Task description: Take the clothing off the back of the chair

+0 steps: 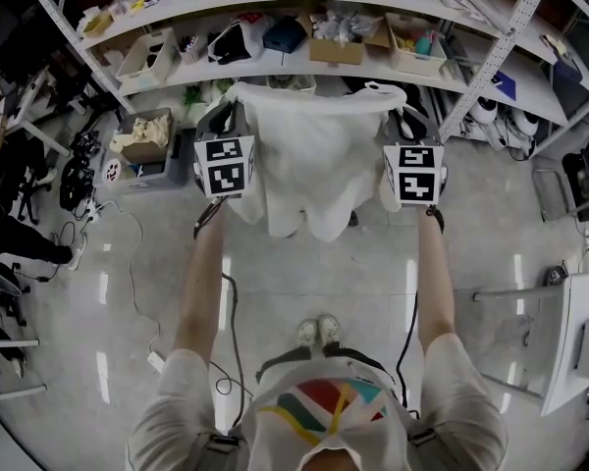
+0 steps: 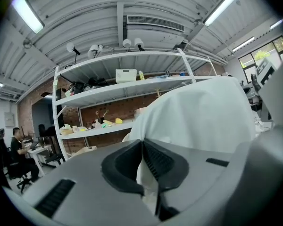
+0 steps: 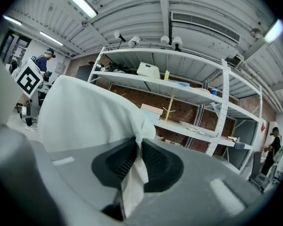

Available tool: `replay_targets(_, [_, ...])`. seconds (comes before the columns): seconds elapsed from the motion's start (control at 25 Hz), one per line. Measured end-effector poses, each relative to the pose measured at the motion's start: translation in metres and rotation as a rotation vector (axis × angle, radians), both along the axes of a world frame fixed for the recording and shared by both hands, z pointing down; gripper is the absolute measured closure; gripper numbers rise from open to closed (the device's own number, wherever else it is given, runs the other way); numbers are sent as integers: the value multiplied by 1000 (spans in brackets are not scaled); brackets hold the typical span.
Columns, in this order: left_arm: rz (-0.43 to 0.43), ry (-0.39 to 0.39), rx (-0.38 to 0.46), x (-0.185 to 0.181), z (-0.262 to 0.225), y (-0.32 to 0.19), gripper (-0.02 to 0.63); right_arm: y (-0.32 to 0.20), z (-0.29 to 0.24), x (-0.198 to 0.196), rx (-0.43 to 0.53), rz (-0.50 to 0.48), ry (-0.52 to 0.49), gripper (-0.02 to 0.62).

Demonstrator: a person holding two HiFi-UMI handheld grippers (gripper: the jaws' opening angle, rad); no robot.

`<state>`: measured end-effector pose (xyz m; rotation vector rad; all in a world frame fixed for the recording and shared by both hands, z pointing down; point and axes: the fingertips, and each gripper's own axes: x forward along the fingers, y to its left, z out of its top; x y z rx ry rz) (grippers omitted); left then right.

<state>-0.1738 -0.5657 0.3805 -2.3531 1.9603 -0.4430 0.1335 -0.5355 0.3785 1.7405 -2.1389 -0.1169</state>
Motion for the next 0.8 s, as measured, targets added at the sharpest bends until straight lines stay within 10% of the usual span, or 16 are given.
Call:
replay_targets(0.44, [-38,35,-4,-7,1,4,592,0,2,0,-40,29,-54,578])
replay_targets(0.8, [-171,-33,151,-35,-48,18,594,8,-32,24,39,122,-41,581])
